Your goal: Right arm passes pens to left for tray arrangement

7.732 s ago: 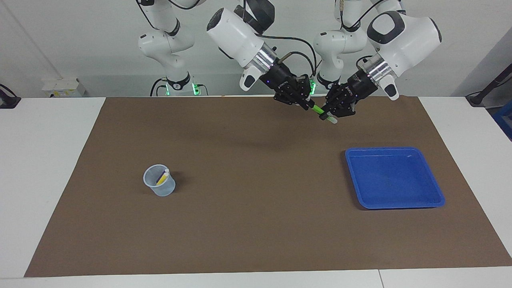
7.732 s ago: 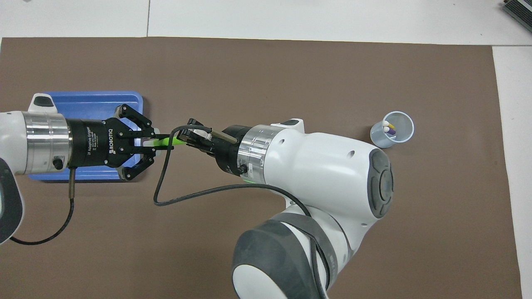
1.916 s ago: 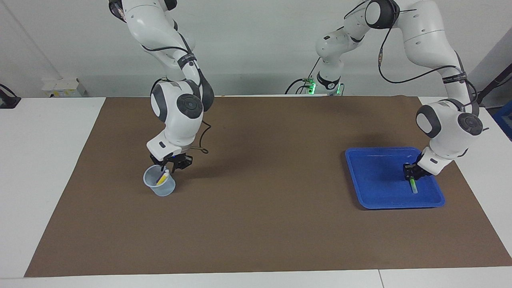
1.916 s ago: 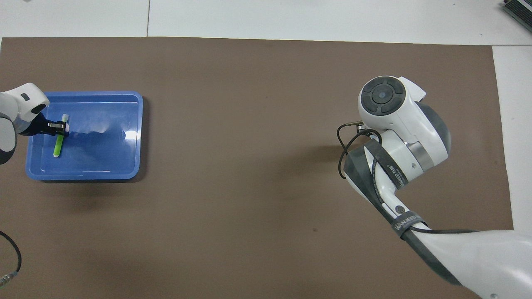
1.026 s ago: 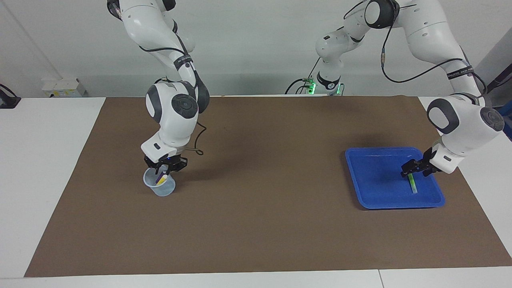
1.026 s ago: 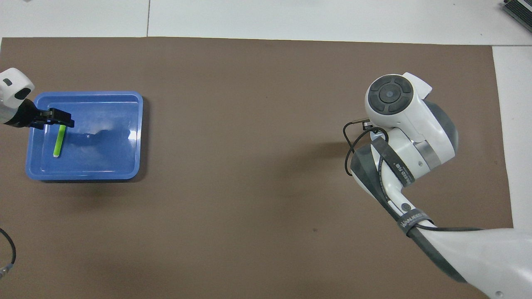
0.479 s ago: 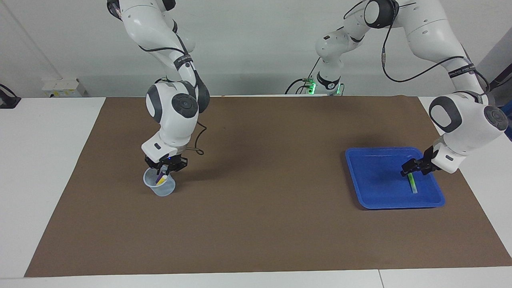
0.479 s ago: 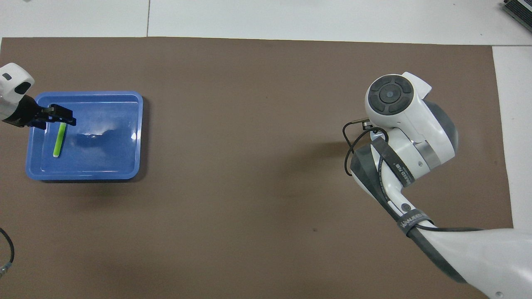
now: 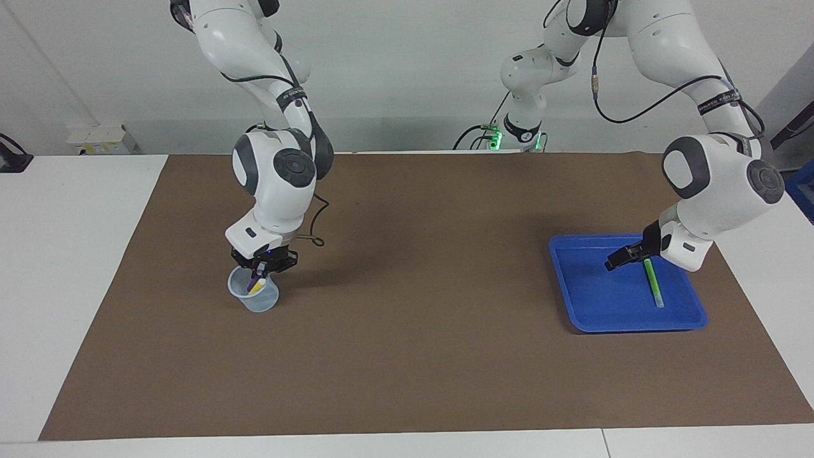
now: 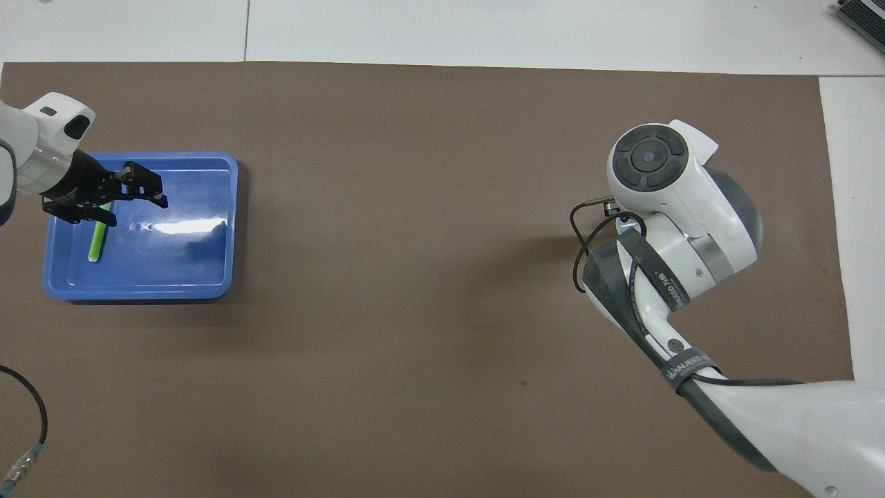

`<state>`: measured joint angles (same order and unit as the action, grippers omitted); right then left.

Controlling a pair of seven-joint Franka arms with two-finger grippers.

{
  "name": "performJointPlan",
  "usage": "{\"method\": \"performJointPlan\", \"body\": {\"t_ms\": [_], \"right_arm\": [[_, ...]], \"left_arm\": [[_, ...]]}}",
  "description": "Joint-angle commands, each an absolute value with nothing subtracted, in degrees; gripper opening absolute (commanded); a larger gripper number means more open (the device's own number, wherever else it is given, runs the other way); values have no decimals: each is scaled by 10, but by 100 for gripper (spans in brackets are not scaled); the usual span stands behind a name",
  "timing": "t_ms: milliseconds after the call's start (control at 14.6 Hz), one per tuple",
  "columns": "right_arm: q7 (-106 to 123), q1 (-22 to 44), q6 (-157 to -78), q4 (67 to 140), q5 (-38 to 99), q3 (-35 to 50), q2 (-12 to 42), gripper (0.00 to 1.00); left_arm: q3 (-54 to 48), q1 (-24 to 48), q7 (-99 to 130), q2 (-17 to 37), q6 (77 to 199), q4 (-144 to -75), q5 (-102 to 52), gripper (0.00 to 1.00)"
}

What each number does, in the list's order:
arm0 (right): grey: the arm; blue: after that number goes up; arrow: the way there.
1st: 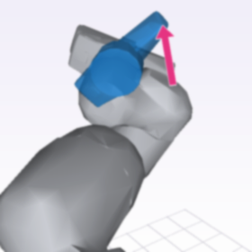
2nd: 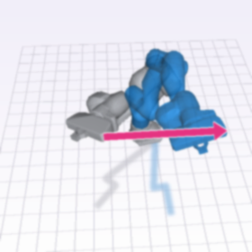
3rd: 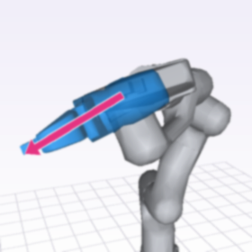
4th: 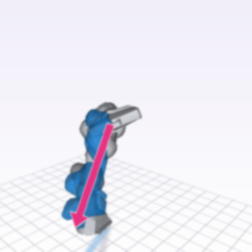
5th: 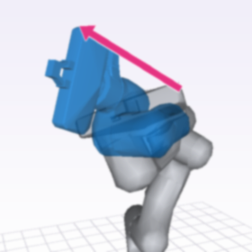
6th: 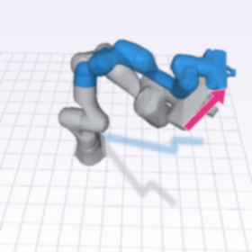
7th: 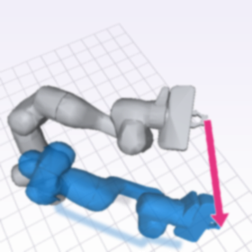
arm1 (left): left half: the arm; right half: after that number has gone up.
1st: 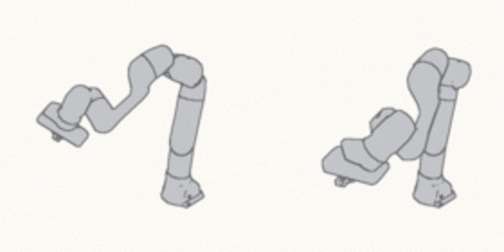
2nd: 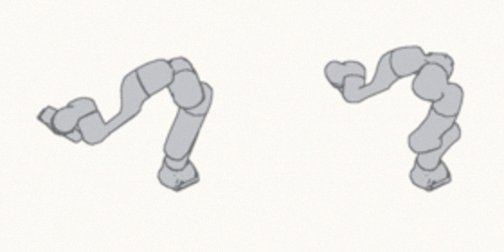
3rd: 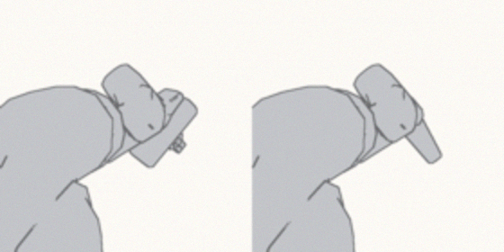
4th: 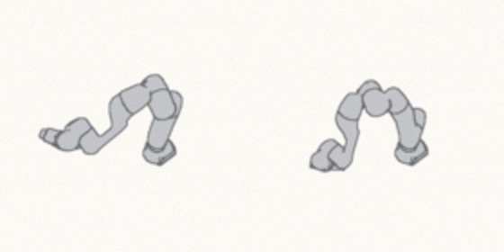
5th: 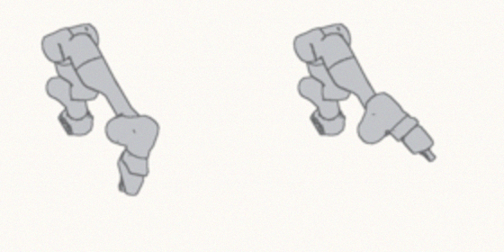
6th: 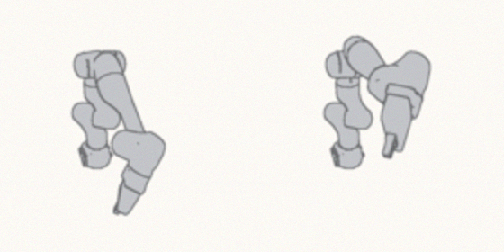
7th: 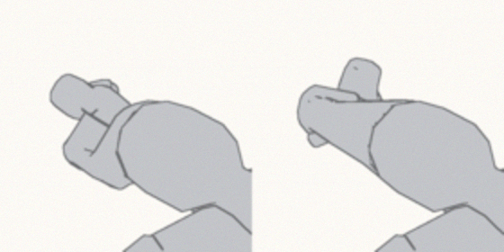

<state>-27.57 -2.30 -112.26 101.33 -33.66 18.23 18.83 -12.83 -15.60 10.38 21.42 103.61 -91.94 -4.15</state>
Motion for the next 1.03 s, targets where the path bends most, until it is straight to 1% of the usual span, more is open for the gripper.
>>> {"method": "performJointPlan", "body": {"t_ms": [0,137,342,616,890,958], "right_arm": [[-275,-25,-1123,1013,-343,187,191,0],[-275,-25,-1120,1013,-343,187,190,0],[-268,-25,-1111,1011,-343,188,179,0],[-237,-26,-1098,1010,-333,192,144,0],[-177,-39,-1082,992,-250,190,103,0],[-168,-41,-1065,982,-230,190,94,0]], "left_arm": [[-120,-155,151,200,1010,-934,-91,95],[-120,-154,187,197,983,-934,-119,95],[-120,-149,219,194,974,-935,-140,95],[-120,-144,257,193,955,-936,-173,95],[-120,-141,318,190,925,-936,-230,95],[-121,-140,335,189,917,-936,-246,93]]}}
